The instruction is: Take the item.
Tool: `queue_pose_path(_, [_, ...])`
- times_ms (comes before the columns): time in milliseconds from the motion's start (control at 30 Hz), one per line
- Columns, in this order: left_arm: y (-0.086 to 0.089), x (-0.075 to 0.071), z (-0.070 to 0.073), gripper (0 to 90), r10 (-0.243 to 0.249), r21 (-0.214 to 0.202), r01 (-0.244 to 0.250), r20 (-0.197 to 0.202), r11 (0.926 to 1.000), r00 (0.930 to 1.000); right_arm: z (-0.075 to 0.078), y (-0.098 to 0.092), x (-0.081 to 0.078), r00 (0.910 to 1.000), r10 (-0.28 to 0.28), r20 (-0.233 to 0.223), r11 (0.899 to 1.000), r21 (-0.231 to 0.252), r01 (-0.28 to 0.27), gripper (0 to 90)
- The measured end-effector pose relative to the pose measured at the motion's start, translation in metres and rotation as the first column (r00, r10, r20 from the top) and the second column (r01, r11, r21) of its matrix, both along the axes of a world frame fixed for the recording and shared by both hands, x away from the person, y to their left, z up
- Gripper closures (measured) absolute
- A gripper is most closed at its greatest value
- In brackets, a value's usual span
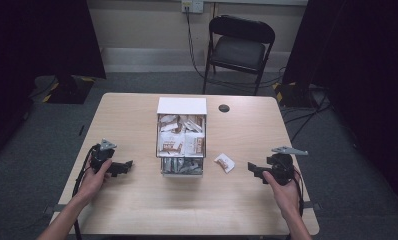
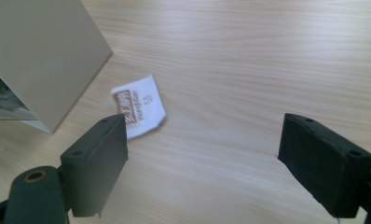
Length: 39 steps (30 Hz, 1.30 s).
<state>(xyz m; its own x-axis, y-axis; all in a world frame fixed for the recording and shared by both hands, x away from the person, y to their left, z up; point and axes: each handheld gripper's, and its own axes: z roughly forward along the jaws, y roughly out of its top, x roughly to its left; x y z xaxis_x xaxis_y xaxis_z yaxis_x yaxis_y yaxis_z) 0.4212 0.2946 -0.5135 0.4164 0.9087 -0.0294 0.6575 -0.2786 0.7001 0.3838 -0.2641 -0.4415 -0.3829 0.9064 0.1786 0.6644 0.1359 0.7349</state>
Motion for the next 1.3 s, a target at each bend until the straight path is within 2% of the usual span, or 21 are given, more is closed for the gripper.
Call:
queue_pose_path(233, [0.000, 0.000, 0.000, 0.1, -0.001, 0.000, 0.001, 0.000, 1.0000, 1.0000, -0.006, -0.021, -0.014, 0.9979, -0.064, -0.005, 0.998, -0.021, 0.064, 15.1])
queue_pose_path(333, [0.000, 0.000, 0.000, 0.1, -0.001, 0.000, 0.001, 0.000, 1.0000, 1.0000, -0.012, -0.030, -0.017, 0.9959, -0.088, -0.021, 0.996, -0.001, 0.087, 15.0])
queue_pose_path(533, [0.000, 0.000, 0.000, 0.1, 0.003, -0.001, -0.003, 0.000, 1.0000, 1.0000, -0.020, -0.046, -0.022, 0.9891, -0.143, -0.036, 0.990, -0.012, 0.142, 15.2])
queue_pose_path(633, [0.000, -0.001, 0.000, 0.1, 0.001, 0.000, -0.001, -0.001, 1.0000, 1.0000, -0.027, -0.051, -0.022, 0.9850, -0.164, -0.054, 0.985, -0.056, 0.161, 15.2])
queue_pose_path(700, [0.000, -0.001, 0.000, 0.1, 0.003, -0.002, -0.003, 0.000, 1.0000, 1.0000, -0.030, -0.053, -0.022, 0.9830, -0.169, -0.071, 0.984, -0.062, 0.165, 15.3])
queue_pose_path(933, [0.000, -0.001, 0.000, 0.1, 0.001, 0.000, -0.001, -0.001, 1.0000, 1.0000, -0.044, -0.054, -0.021, 0.9761, -0.194, -0.098, 0.975, -0.131, 0.181, 15.9])
queue_pose_path(1000, [0.000, -0.001, 0.000, 0.1, 0.002, -0.002, -0.002, -0.001, 1.0000, 1.0000, -0.048, -0.050, -0.021, 0.9781, -0.190, -0.085, 0.970, -0.170, 0.174, 15.1])
queue_pose_path(1067, [0.000, -0.001, 0.000, 0.1, 0.003, -0.002, -0.003, 0.000, 1.0000, 1.0000, -0.049, -0.046, -0.020, 0.9793, -0.188, -0.074, 0.967, -0.188, 0.172, 14.2])
queue_pose_path(1167, [0.000, -0.001, 0.000, 0.1, 0.002, -0.002, -0.002, -0.001, 1.0000, 1.0000, -0.055, -0.041, -0.021, 0.9803, -0.197, -0.016, 0.958, -0.215, 0.189, 11.7])
queue_pose_path(1300, [0.000, -0.001, 0.000, 0.1, 0.000, 0.000, 0.000, -0.002, 1.0000, 1.0000, -0.058, -0.040, -0.020, 0.9782, -0.208, -0.001, 0.957, -0.206, 0.203, 8.3])
